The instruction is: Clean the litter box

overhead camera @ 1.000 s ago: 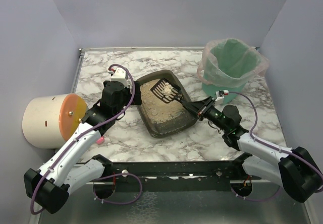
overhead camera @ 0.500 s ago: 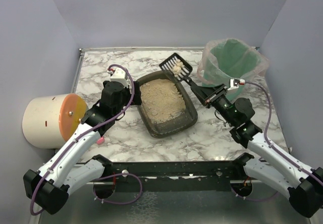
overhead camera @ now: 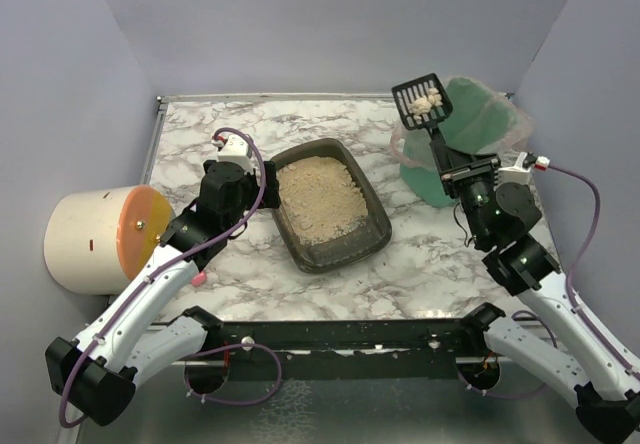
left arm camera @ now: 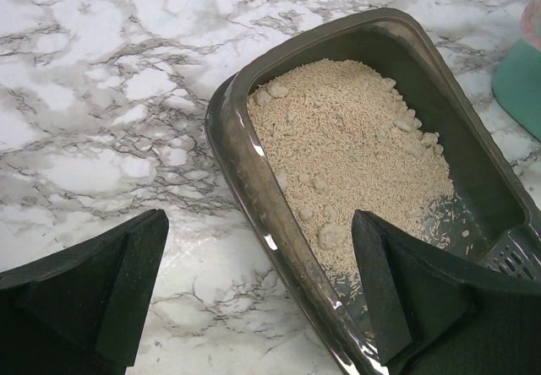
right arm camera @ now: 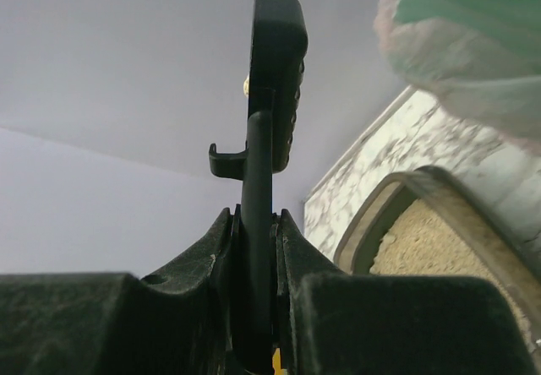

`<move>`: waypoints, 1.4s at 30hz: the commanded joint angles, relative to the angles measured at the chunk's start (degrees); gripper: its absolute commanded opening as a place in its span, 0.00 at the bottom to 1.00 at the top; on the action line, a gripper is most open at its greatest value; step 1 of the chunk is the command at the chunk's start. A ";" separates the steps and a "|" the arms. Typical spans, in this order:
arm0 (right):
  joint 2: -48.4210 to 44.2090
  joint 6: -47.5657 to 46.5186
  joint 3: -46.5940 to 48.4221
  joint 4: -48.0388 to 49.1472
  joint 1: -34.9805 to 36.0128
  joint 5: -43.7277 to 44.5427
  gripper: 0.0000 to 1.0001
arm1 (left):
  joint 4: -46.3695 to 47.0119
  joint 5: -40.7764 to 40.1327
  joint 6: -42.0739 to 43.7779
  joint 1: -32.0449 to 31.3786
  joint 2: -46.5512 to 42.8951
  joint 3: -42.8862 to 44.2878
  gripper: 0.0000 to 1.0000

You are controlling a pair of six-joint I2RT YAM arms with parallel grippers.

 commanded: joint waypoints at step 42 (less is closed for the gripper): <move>10.53 -105.83 1.73 14.58 0.25 18.11 0.01 | 0.41 -0.10 0.65 -0.87 -2.40 -0.82 0.99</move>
